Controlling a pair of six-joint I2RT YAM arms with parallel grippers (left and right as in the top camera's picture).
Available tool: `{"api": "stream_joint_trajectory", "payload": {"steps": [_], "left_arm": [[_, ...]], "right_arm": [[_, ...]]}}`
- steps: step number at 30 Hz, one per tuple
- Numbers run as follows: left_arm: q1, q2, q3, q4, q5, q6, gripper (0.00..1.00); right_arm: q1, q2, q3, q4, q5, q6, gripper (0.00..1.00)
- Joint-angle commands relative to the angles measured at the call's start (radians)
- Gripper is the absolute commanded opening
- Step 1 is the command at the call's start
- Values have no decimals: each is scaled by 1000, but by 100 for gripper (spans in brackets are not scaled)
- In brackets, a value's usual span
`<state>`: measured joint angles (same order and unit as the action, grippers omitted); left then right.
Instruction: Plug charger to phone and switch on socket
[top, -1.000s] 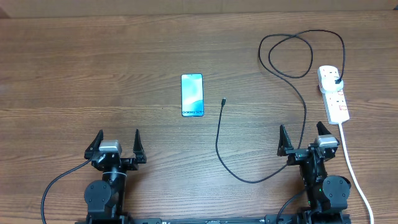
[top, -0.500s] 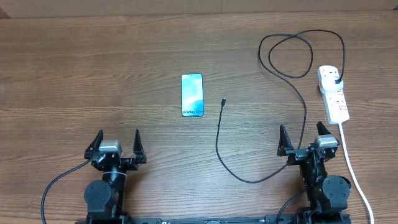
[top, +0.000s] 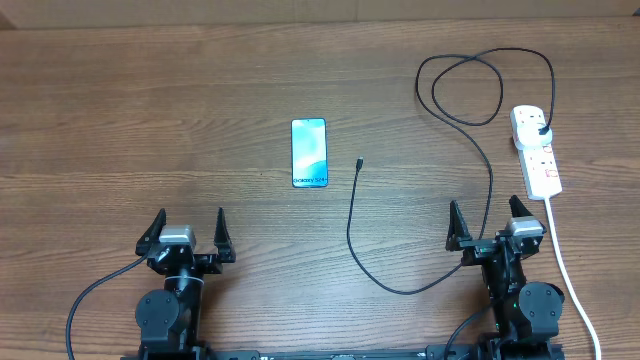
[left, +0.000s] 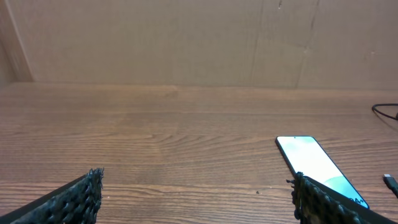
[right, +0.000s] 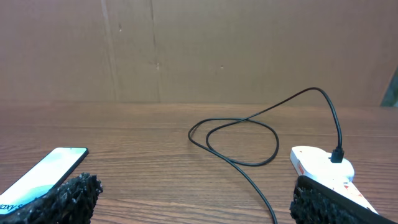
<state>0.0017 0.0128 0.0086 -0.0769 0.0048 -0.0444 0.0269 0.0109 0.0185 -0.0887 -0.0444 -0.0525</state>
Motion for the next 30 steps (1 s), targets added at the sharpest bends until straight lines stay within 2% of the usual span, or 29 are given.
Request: {"api": "stream_joint_trajectory", "payload": {"steps": [1,22,30], "left_arm": [[5,-9,-4,-1,14,23,100],[4,-8,-4,0,22,7,99],[4,-8,-4,26,23,-148,100]], "right_arm": [[5,-8,-10,7,6,-5,100],[5,-8,-10,7,6,-5,100],[5,-8,-10,7,6,-5,100]]}}
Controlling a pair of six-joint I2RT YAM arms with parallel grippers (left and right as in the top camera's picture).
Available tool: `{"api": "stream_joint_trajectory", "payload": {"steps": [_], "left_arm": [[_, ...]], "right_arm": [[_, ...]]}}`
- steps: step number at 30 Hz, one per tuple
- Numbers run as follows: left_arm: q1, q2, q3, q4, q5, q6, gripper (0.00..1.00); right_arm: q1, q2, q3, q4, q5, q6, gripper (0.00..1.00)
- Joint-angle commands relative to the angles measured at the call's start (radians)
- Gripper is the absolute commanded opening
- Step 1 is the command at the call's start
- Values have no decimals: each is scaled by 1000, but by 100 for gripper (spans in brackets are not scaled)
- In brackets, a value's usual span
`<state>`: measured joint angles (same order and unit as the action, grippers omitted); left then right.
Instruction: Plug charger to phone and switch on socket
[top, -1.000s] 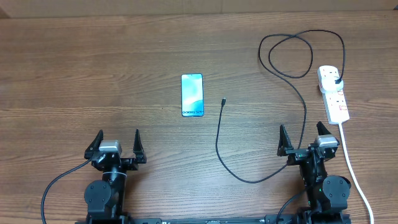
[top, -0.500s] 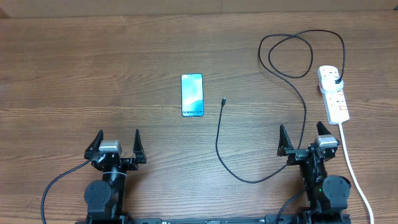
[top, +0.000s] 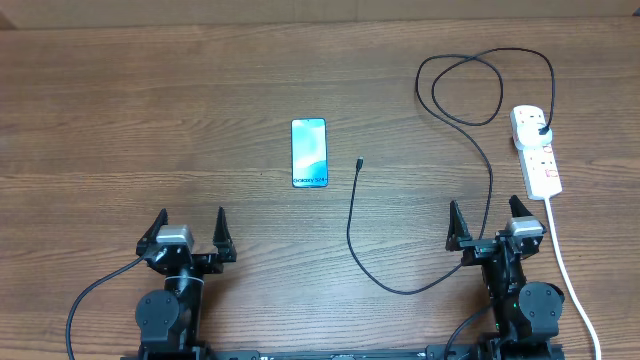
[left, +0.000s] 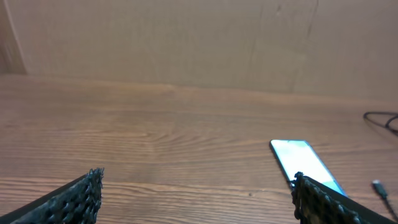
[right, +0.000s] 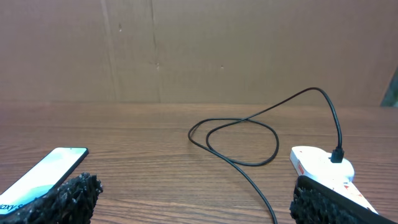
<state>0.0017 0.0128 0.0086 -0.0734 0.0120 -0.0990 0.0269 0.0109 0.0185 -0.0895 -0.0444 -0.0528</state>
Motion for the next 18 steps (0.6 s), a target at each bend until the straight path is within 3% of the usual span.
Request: {"api": "stream_joint_trajectory", "payload": {"steps": [1,4,8,12,18], "left_arm": [[4,-8,-4,39,53,-187,100],[5,-8,-4,106,235,-367,100],[5,-8,-3,290,303,-366,100],[5,-8,53,450,274,-318,100],[5,21,301,227,188,-174,100]], "right_arm": [[5,-8,-10,8,6,-4,100],[5,-8,-10,8,6,-4,100],[5,-8,-10,8,6,-4,100],[5,-8,-10,8,6,-4,100],[5,-8,-10,8,6,-4,100]]}}
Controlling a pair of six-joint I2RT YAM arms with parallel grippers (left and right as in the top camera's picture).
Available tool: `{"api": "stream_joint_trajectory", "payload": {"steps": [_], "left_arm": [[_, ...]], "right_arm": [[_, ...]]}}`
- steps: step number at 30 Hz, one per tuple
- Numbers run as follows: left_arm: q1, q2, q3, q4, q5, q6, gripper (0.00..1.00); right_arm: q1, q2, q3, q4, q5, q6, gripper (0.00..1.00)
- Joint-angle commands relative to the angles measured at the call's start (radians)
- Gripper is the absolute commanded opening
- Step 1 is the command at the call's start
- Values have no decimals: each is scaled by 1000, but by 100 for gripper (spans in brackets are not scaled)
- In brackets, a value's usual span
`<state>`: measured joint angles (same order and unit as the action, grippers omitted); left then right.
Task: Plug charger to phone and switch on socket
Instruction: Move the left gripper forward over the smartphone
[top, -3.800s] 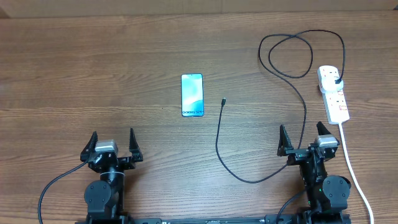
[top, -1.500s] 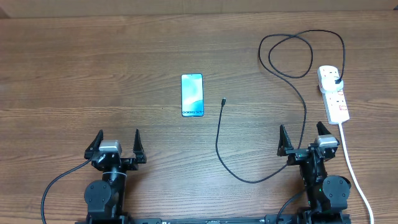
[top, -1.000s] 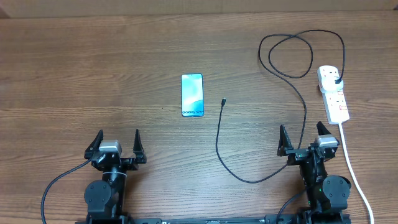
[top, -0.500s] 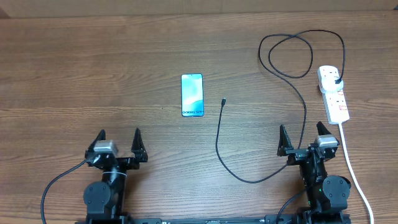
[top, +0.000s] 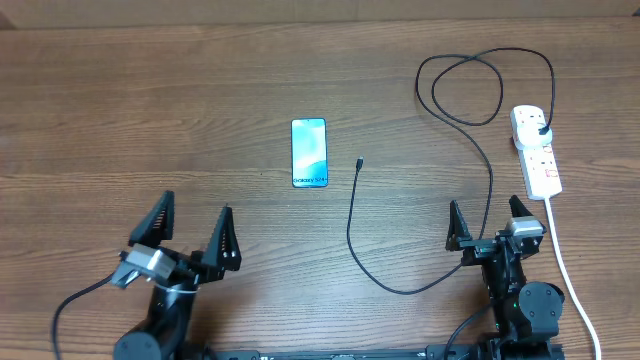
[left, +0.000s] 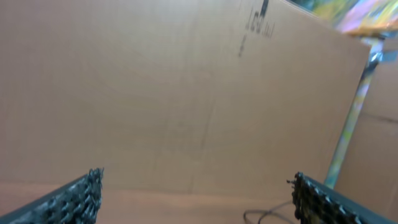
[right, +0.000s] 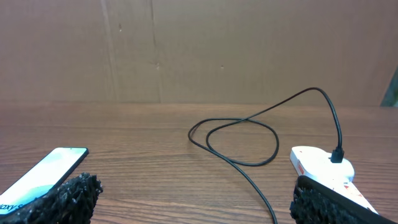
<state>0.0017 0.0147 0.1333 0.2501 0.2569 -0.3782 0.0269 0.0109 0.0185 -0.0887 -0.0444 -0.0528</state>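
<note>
A phone (top: 309, 153) with a lit blue screen lies flat mid-table; the right wrist view catches its corner (right: 46, 168). The black charger cable (top: 352, 220) ends in a small plug (top: 359, 162) just right of the phone, loops at the back (right: 236, 140) and runs to the white socket strip (top: 536, 150) at far right. My left gripper (top: 190, 232) is open, raised and tilted up, near the front left. My right gripper (top: 487, 222) stands open at the front right, beside the cable. The left wrist view shows mostly the cardboard wall, with a bit of cable low down.
A brown cardboard wall (left: 186, 93) backs the wooden table (top: 150, 120). The strip's white lead (top: 568, 275) runs along the right side toward the front edge.
My left gripper has lifted and tilted upward; its camera now faces the cardboard wall, with the phone out of its view. The right arm, phone and cable have not moved.
Both grippers stood open and low at the table's front, phone and plug lying apart. Then the left wrist view had shifted slightly, the phone sitting lower in it. Now the left gripper is raised and spread wider in the overhead view.
</note>
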Motion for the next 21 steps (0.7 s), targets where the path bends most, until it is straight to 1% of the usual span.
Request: {"api": "stream_joint_trajectory", "payload": {"steps": [1,3,6,9,10,11,12,14,16,19,20,21], "left_arm": [[5,38,227,-153,-86,117,100],[5,99,352,-305,-161,116,100],[5,240,563,-552,-157,133,100],[5,426,797,-791,-76,204,100],[5,486,873,-855,-24,216,99],[5,568,971,-914,64,214,100],[5,609,1018,-934,132,214,99],[5,669,1085,-925,253,215,100],[4,735,1155,-920,321,214,100],[4,821,1237,-979,302,213,100],[4,859,1272,-1030,285,214,100],[4,929,1336,-1141,249,214,100]], "right_arm": [[5,-8,-10,7,6,-4,100],[5,-8,-10,7,6,-4,100],[5,-8,-10,7,6,-4,100],[5,-8,-10,7,6,-4,100],[5,-8,-10,7,6,-4,100],[5,-8,-10,7,6,-4,100],[5,-8,-10,7,6,-4,100],[5,-8,-10,7,6,-4,100],[5,-8,-10,7,6,-4,100],[5,-8,-10,7,6,-4,100],[5,-8,-10,7,6,-4,100],[5,-8,-10,7,6,-4,100]]}}
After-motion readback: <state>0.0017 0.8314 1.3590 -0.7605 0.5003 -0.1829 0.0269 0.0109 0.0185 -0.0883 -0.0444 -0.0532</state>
